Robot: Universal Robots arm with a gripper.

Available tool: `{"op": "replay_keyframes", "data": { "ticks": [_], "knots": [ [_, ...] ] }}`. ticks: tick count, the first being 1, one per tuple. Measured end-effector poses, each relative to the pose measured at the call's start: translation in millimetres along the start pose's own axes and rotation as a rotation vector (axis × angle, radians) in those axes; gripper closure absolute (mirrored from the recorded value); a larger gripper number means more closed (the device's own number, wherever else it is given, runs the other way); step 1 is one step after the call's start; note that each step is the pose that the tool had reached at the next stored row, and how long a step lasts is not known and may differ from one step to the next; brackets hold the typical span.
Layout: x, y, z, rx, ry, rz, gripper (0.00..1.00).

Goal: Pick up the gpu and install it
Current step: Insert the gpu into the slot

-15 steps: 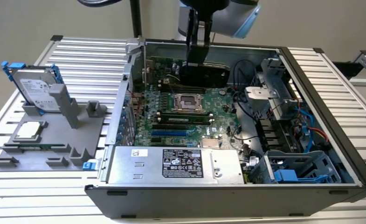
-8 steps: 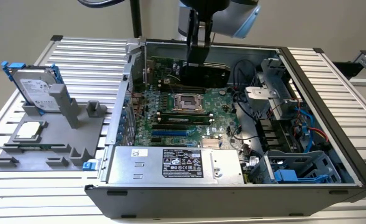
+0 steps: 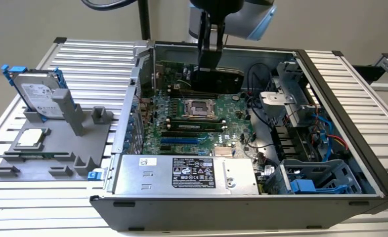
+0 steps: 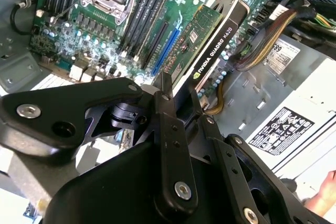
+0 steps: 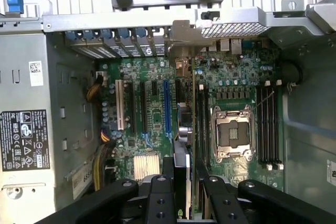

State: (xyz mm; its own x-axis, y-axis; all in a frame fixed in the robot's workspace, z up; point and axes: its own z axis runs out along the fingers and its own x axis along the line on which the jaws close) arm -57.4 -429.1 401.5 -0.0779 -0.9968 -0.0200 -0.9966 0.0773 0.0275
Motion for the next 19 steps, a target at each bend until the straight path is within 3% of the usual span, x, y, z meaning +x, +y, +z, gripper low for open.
{"op": "replay_keyframes", "data": {
  "ticks": [19],
  "knots": [
    [-4.0, -6.0, 8.3, -0.0001, 0.0, 0.0, 1.0]
  ]
}}
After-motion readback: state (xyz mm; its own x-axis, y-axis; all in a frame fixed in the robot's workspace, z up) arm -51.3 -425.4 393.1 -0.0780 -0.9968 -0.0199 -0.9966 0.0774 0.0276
